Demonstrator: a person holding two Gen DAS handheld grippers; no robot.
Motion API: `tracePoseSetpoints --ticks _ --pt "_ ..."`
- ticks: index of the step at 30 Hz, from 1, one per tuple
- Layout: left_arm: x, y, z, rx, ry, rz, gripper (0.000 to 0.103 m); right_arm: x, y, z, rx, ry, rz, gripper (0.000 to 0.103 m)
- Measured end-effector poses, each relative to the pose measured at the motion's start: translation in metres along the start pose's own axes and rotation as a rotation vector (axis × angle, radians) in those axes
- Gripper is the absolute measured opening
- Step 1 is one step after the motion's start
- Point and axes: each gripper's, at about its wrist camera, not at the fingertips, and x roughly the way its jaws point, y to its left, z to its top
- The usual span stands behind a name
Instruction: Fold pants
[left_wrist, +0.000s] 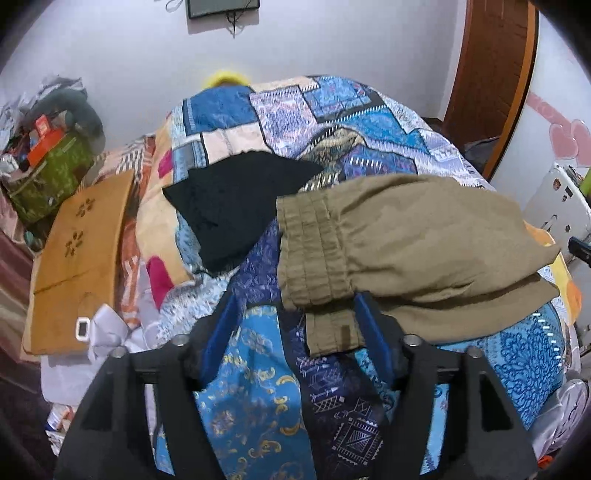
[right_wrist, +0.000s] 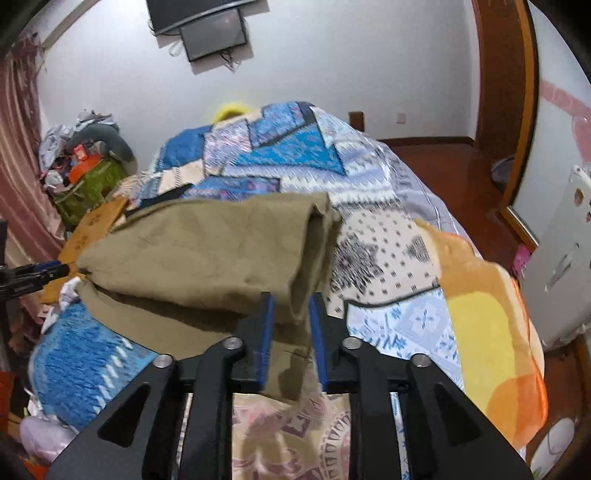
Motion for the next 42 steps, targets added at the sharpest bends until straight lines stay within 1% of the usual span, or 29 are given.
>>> tracePoseSetpoints --ticks 1,2,4,7,9,12,14,18,20,24,26,28,30,34,38,39,40,41,42 --pt "-0.002 -0.002 0.002 0.008 -0.006 0.005 0.077 -0.003 0.006 0.005 -0.020 -0.010 0.016 0.037" --pt "-0.004 -0.004 0.004 0.018 -0.013 0.007 0.079 -0.003 0.010 0.008 -0.036 -0.015 0.029 0.041" --pt "-0.005 -0.011 0.008 0.045 -0.017 0.000 0.085 -0.003 0.025 0.014 -0.085 -0.014 0.069 0.053" --pt "-0.002 -0.024 0.011 0.093 -0.012 -0.006 0.088 0.010 0.049 0.016 -0.172 0.017 0.125 0.059" --pt "0.002 -0.032 0.012 0.115 -0.001 -0.013 0.088 0.024 0.063 0.015 -0.219 0.057 0.151 0.059" --pt "0.010 -0.043 0.013 0.129 0.029 -0.045 0.088 0.042 0.081 0.008 -0.288 0.082 0.157 0.059" --pt "0.014 -0.051 0.012 0.150 0.040 -0.053 0.088 0.056 0.089 0.002 -0.322 0.111 0.156 0.059" --pt "0.019 -0.074 0.008 0.251 0.050 -0.040 0.089 0.073 0.101 -0.004 -0.383 0.158 0.151 0.059" --pt "0.023 -0.085 0.005 0.296 0.055 -0.040 0.090 0.079 0.103 -0.007 -0.404 0.163 0.148 0.059" --pt "0.035 -0.101 -0.002 0.362 0.075 -0.035 0.091 0.079 0.107 -0.004 -0.425 0.178 0.159 0.059" --pt "0.041 -0.104 -0.002 0.385 0.081 -0.026 0.092 0.077 0.108 -0.001 -0.427 0.194 0.185 0.059" --pt "0.042 -0.104 0.002 0.376 0.087 -0.037 0.092 0.075 0.108 0.000 -0.426 0.202 0.206 0.059" --pt "0.044 -0.102 0.010 0.351 0.096 -0.052 0.092 0.076 0.111 -0.001 -0.435 0.206 0.202 0.059" --pt "0.042 -0.098 0.027 0.305 0.089 -0.082 0.092 0.081 0.120 0.002 -0.449 0.208 0.211 0.059" --pt "0.038 -0.095 0.037 0.262 0.084 -0.107 0.092 0.084 0.128 0.007 -0.469 0.155 0.199 0.059" --pt "0.037 -0.095 0.036 0.258 0.086 -0.118 0.092 0.084 0.128 0.009 -0.465 0.138 0.196 0.058" --pt "0.037 -0.095 0.034 0.262 0.086 -0.123 0.092 0.083 0.127 0.011 -0.451 0.122 0.201 0.047" --pt "0.037 -0.096 0.029 0.274 0.084 -0.125 0.092 0.083 0.125 0.014 -0.436 0.117 0.213 0.039" --pt "0.036 -0.097 0.026 0.290 0.070 -0.120 0.082 0.082 0.123 0.017 -0.415 0.114 0.230 0.029"
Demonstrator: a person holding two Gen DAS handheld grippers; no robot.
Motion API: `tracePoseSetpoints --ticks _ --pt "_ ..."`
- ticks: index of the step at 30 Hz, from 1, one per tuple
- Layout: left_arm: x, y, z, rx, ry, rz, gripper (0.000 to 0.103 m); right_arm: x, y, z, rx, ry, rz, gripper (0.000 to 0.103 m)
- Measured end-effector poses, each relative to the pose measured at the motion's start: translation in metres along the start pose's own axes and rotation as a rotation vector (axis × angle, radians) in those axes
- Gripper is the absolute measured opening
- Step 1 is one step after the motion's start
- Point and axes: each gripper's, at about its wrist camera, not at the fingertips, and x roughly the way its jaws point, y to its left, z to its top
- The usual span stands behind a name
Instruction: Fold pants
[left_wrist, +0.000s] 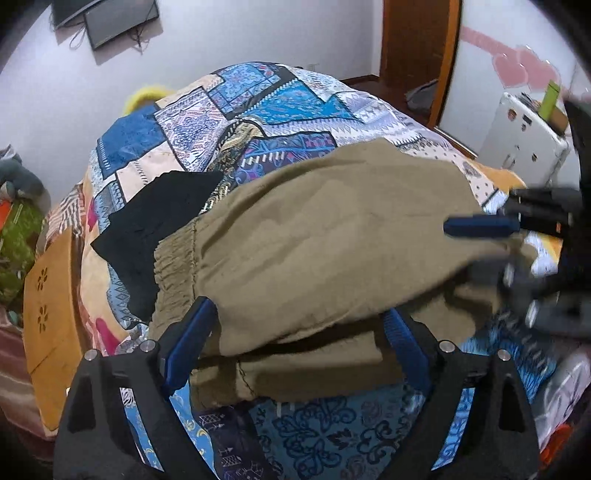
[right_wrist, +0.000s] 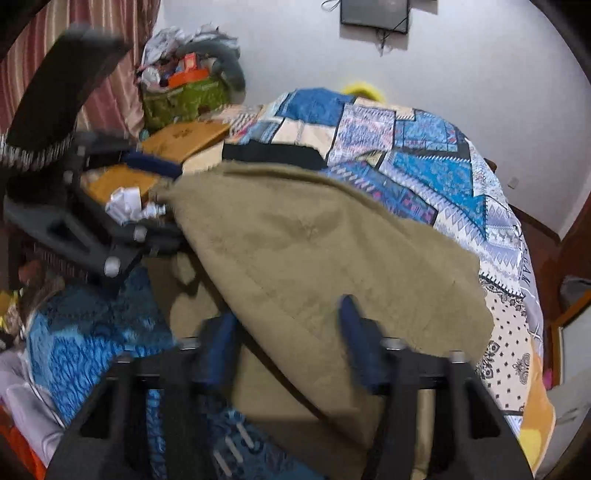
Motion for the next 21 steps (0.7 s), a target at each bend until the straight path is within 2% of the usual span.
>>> tracePoseSetpoints --ticks 1,2,3,4,6,10,13,21 --pt "0.000 -0.002 -0.003 0.015 -0.014 0.018 0.065 -0.004 -0.002 0.001 0.017 -0.018 0.012 0.021" --pt "0.001 -0.004 -0.006 0.027 -0.015 0.043 0.058 -0.007 -0.003 0.002 0.018 -0.027 0.012 0.017" --pt "0.004 -0.004 -0.008 0.037 -0.012 0.080 0.040 -0.010 -0.003 0.003 0.015 -0.038 0.010 0.011" --pt "0.005 -0.004 -0.009 0.034 -0.010 0.093 0.026 -0.013 -0.002 0.004 0.013 -0.051 0.007 0.011" --pt "0.001 0.000 -0.008 0.016 -0.027 0.084 0.018 -0.018 -0.002 0.005 0.014 -0.064 0.014 0.010" --pt "-0.023 -0.001 -0.006 0.020 -0.095 0.083 0.009 -0.029 0.000 0.004 0.007 -0.085 0.011 0.009" --pt "-0.037 0.000 -0.008 0.018 -0.124 0.056 0.008 -0.036 0.001 0.001 0.006 -0.098 0.011 0.008" --pt "-0.026 -0.003 -0.031 -0.022 -0.056 0.007 0.008 -0.028 0.006 -0.019 0.020 -0.060 0.042 0.008"
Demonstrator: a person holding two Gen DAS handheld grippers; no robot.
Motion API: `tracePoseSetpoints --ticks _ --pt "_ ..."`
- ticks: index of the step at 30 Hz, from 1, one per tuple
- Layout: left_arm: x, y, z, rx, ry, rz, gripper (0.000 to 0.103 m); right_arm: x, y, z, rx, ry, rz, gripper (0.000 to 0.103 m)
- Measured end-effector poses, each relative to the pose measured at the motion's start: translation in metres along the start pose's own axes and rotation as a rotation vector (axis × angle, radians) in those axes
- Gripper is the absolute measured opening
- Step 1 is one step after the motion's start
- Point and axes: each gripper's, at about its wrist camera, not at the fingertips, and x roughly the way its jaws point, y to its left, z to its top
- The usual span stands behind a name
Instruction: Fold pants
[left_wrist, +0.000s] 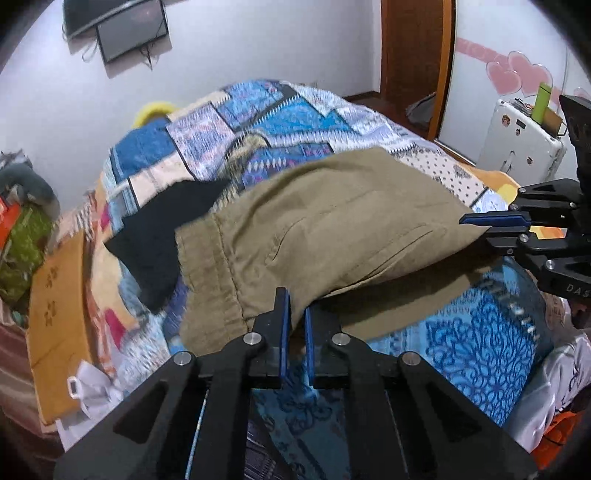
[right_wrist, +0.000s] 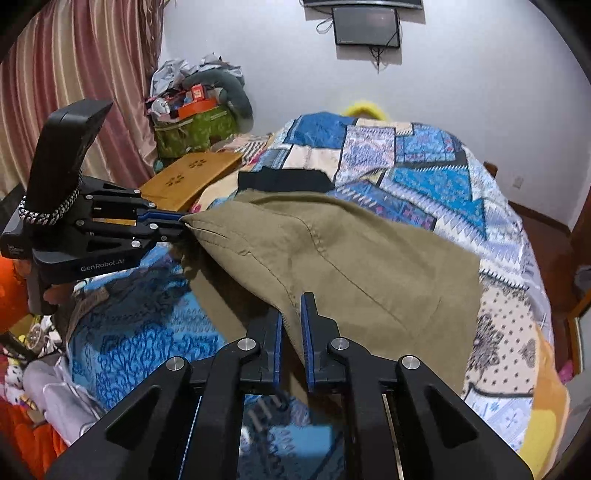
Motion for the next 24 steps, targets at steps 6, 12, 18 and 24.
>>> tracePoseSetpoints --ticks 6,12,18,24 --pt "0.004 0.002 -0.013 -0.004 0.050 -0.013 0.011 0.001 0.002 -0.011 0.037 0.035 0.011 0.018" --pt "-0.022 0.017 -0.011 -0.059 0.011 -0.045 0.019 -0.029 -0.002 -0.007 0.113 -0.029 -0.004 0.051" --pt "-0.025 0.039 0.010 -0.145 -0.027 0.002 0.033 -0.036 -0.010 0.009 0.187 -0.102 -0.020 0.059" --pt "0.008 0.055 0.016 -0.184 0.025 0.040 0.037 0.005 -0.027 0.006 0.253 0.008 -0.003 0.059"
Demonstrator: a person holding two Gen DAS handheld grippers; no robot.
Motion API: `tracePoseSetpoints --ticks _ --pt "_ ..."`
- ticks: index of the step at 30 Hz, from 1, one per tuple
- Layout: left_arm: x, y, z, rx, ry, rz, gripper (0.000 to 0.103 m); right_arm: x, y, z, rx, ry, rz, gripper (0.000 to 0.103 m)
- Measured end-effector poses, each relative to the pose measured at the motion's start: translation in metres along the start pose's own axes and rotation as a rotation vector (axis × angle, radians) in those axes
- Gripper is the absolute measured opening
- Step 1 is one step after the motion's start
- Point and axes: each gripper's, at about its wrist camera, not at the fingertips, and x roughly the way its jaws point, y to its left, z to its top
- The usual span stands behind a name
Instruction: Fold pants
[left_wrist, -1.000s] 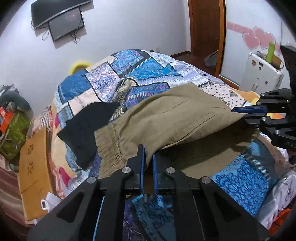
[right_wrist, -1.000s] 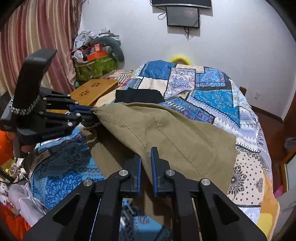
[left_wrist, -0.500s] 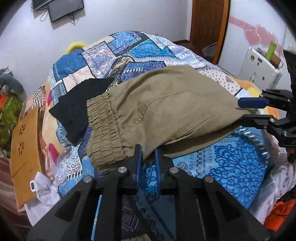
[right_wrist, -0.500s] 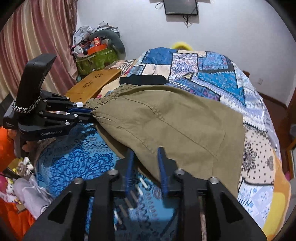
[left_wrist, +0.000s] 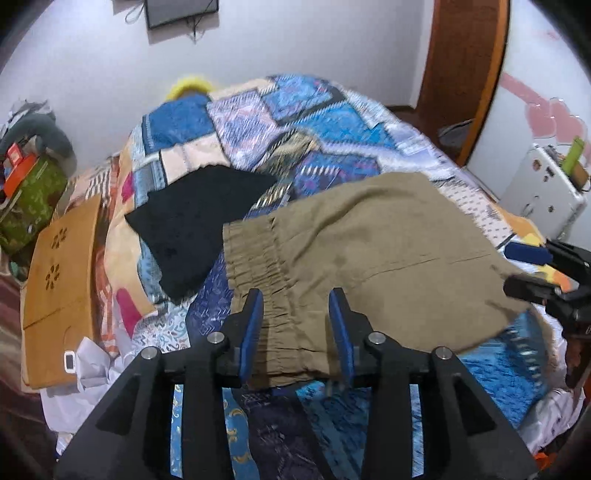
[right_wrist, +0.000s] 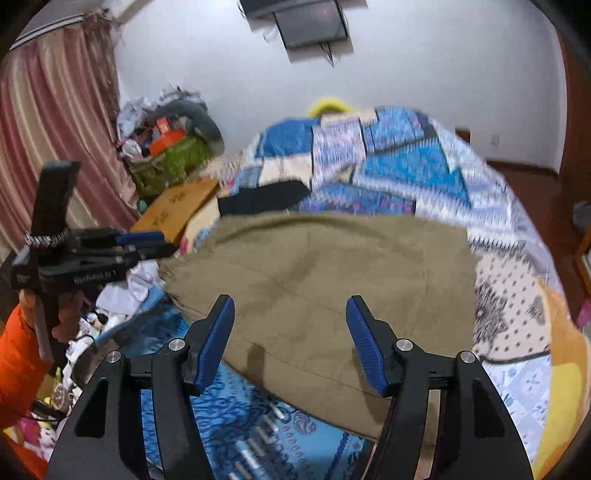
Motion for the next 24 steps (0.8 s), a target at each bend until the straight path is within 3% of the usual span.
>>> tracePoseSetpoints --ticks 4,8,10,13,18,21,24 --pt "0.030 0.012 -0.017 -0.018 0.083 0.010 0.039 0.016 -0.018 -0.021 0.025 0.100 -0.028 0.053" --pt "0.030 0.018 -0.024 -0.040 0.062 0.000 0.047 0.001 -0.039 -0.035 0.069 0.085 -0.041 0.045" --pt "0.030 0.019 -0.025 -0.048 0.061 -0.004 0.047 -0.010 -0.050 -0.040 0.096 0.076 -0.056 0.036" --pt "0.030 0.019 -0.026 -0.048 0.059 0.003 0.049 -0.021 -0.061 -0.050 0.122 0.071 -0.104 0.035" --pt "0.029 0.018 -0.028 -0.040 0.054 0.013 0.051 -0.040 -0.076 -0.064 0.205 0.052 -0.103 0.038" --pt "0.029 0.018 -0.029 -0.035 0.053 0.019 0.053 -0.047 -0.079 -0.073 0.197 0.053 -0.182 0.038" --pt "0.027 0.019 -0.028 -0.035 0.050 0.013 0.054 -0.052 -0.094 -0.083 0.237 0.073 -0.203 0.038"
